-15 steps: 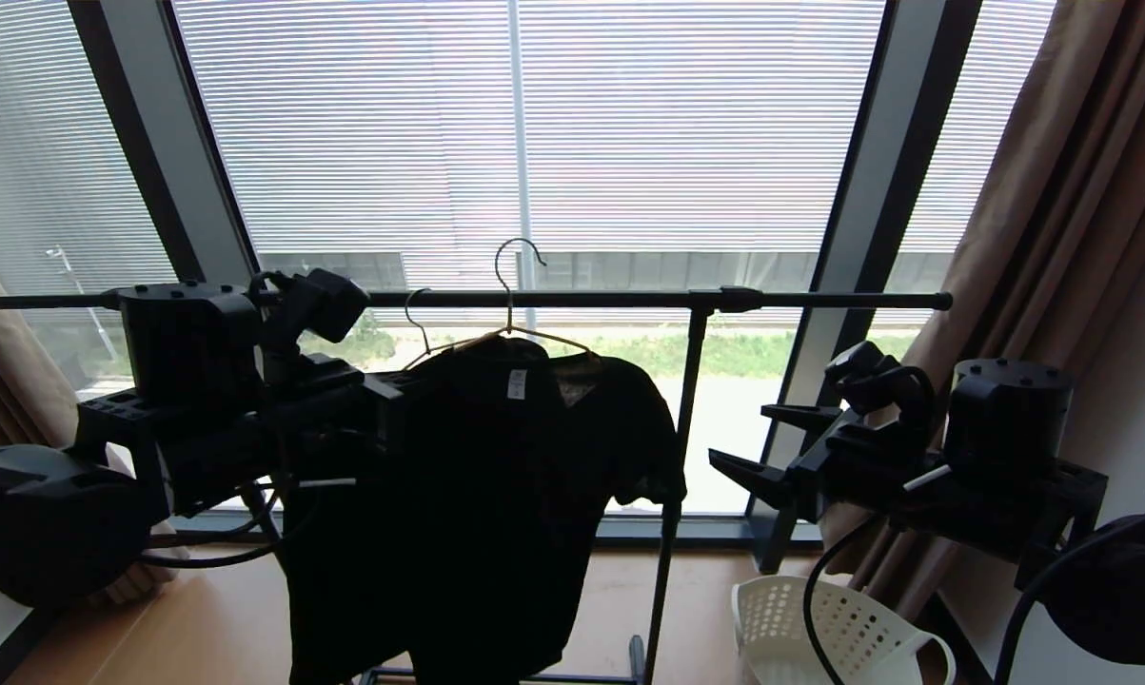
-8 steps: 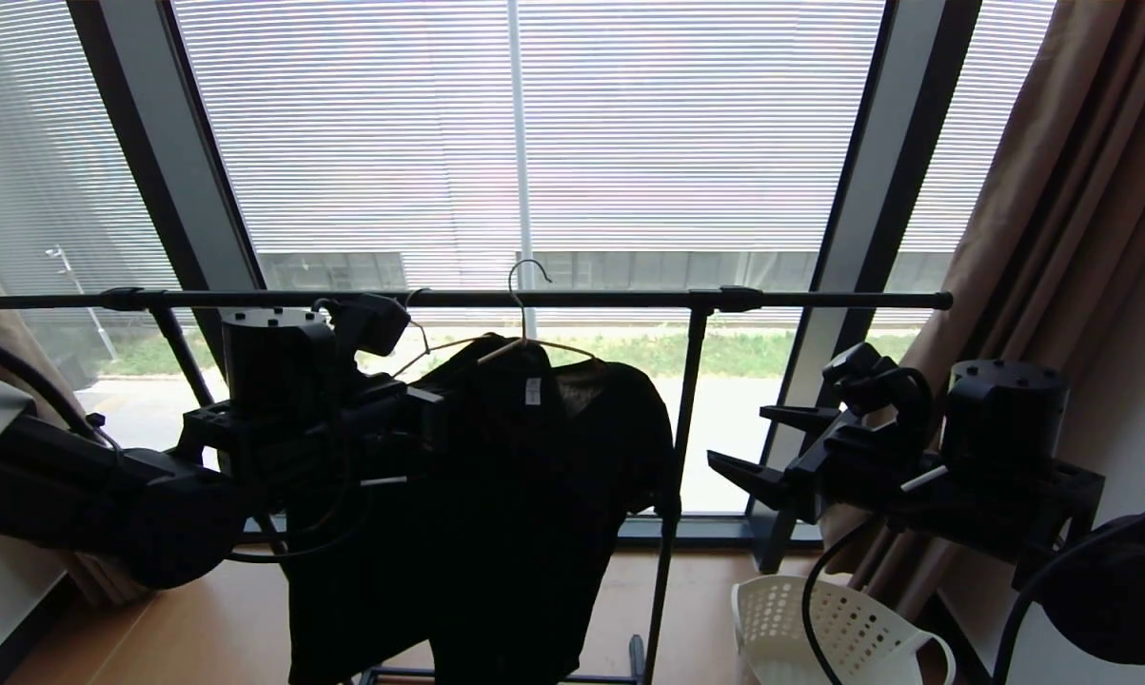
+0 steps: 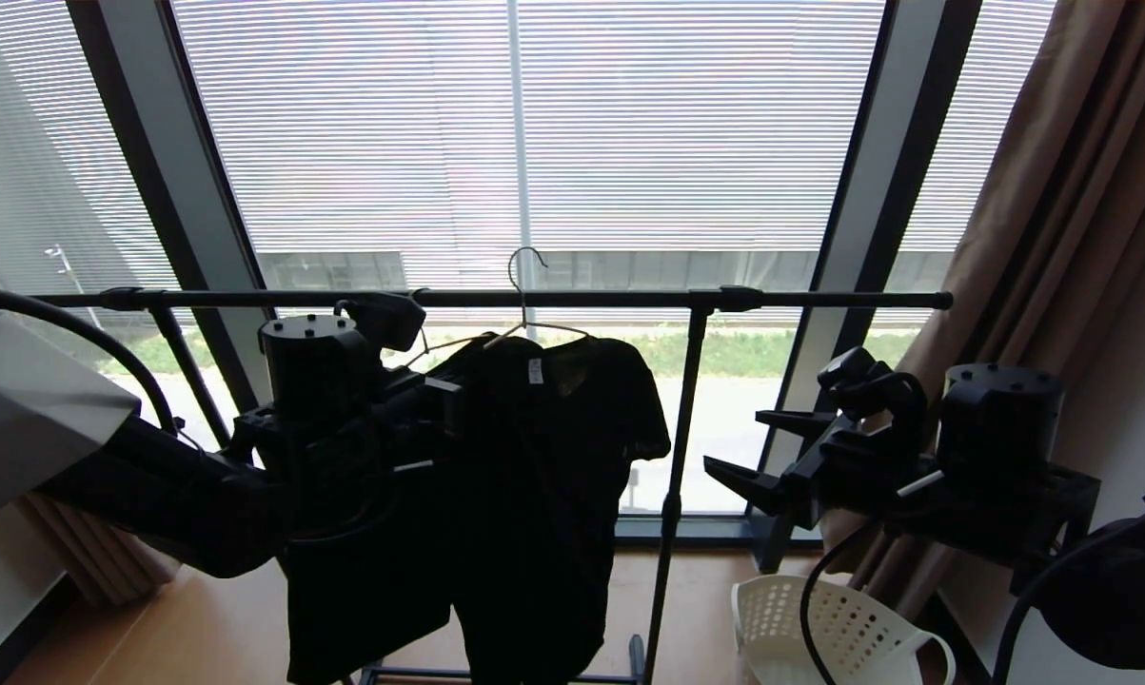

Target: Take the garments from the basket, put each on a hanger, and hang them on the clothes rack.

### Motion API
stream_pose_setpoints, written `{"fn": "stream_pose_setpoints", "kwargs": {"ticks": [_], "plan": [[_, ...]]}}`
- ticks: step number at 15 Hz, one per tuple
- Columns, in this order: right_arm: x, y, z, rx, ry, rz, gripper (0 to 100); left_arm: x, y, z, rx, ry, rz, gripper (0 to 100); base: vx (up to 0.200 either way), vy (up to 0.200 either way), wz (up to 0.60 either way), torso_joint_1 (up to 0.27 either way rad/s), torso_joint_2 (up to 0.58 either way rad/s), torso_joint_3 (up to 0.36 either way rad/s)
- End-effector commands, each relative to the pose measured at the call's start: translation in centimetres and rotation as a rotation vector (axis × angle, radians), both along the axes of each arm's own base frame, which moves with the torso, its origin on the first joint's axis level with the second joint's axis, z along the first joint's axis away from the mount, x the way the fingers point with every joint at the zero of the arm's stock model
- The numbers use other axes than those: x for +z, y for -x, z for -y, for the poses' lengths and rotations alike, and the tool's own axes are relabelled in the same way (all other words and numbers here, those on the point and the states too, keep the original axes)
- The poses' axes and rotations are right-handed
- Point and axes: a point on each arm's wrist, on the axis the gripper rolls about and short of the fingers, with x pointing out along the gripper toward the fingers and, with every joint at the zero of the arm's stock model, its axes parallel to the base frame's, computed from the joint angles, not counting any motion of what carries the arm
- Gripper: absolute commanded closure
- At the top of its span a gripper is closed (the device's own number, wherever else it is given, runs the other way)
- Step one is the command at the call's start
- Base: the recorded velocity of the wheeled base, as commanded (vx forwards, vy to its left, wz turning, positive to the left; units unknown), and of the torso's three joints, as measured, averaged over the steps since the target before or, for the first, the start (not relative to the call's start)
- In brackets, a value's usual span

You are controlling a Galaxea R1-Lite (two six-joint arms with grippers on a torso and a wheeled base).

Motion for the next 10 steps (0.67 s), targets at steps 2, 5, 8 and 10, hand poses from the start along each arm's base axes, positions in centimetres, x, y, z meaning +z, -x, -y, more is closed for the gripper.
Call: {"fn": "stream_pose_setpoints", "kwargs": {"ticks": [2,5,8,10], "plan": [[-0.1,0.0,-0.1,0.003,0.001,-0.003,0,-0.7,-0.6,0.2,0.001,-0.006,-0.012,100,0.0,0.0,0.0,0.0,0.0,0.0],[-0.1,0.0,-0.1,0.002,0.003,-0.003,0,-1.2,-1.2,0.3,0.004,-0.008,-0.016,100,0.0,0.0,0.0,0.0,0.0,0.0],[-0.4,0.0,-0.1,0.002,0.006,-0.01,0,-1.6,-1.6,0.5,0.003,-0.008,-0.023,100,0.0,0.0,0.0,0.0,0.0,0.0],[-0.5,-0.1,-0.1,0.002,0.01,-0.014,0,-2.0,-1.8,0.5,0.004,-0.012,-0.029,100,0.0,0.0,0.0,0.0,0.0,0.0]]}}
